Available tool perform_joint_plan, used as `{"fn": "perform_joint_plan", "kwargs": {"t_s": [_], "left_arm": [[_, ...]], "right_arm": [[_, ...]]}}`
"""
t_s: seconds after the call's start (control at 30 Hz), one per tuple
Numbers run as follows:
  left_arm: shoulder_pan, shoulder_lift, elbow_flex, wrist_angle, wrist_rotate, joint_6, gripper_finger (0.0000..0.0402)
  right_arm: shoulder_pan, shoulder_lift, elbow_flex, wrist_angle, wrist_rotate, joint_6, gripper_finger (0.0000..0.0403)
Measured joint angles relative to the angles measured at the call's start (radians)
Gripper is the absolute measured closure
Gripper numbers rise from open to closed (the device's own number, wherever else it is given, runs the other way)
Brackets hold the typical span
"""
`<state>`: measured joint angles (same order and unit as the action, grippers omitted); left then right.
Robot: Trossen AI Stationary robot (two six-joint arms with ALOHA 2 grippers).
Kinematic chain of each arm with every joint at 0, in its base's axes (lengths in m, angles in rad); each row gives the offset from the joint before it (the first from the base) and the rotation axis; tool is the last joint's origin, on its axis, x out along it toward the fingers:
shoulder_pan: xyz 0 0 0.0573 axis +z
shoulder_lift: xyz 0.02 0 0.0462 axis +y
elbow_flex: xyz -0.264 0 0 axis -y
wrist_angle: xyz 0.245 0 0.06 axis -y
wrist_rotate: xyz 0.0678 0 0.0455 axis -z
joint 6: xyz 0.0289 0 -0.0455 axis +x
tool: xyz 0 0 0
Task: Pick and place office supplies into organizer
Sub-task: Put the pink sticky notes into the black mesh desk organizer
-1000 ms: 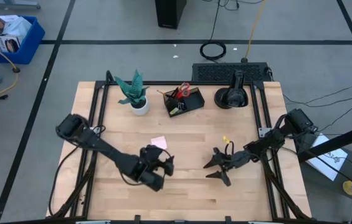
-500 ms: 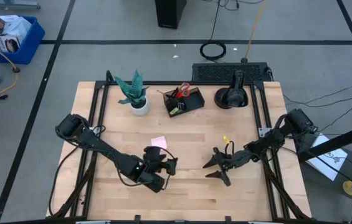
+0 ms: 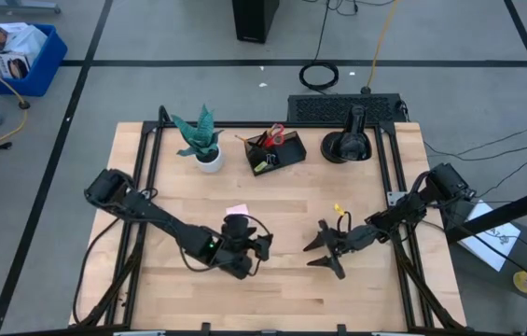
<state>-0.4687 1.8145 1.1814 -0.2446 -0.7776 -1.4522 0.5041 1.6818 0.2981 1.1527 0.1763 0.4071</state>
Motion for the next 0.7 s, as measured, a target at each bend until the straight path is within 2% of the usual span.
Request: {"fn": "perform_joint_plan", "kwargs": {"t_s": [0.13,0.2,0.3,0.33,0.4,0.47,0.7], "left_arm": [[0.013,0.000,0.000,-0.020,0.000,0.030,0.0078],[0.015,0.000,0.000,-0.037,0.016,0.030,0.0078],[0.023,0.000,0.000,-0.055,0.015,0.046,0.0078],[0.026,0.000,0.000,-0.057,0.015,0.053,0.0078],[0.033,0.000,0.000,-0.054,0.011,0.056,0.0078],[0.039,0.000,0.000,-0.053,0.011,0.047,0.0078],[0.072,0.000,0.000,-0.180,0.048,-0.105,0.0078]], "right_arm": [[-0.038,-0.058,-0.062,0.124,0.141,-0.114,0.0193],[-0.049,-0.115,-0.126,0.164,0.162,-0.163,0.0193],[-0.101,-0.206,-0.227,0.183,0.208,-0.151,0.0193],[-0.124,-0.235,-0.251,0.177,0.211,-0.146,0.0193],[-0.160,-0.292,-0.282,0.196,0.126,-0.158,0.0193],[-0.183,-0.347,-0.282,0.155,0.085,-0.187,0.0193],[-0.251,-0.537,-0.282,0.035,0.106,-0.285,0.0193]]}}
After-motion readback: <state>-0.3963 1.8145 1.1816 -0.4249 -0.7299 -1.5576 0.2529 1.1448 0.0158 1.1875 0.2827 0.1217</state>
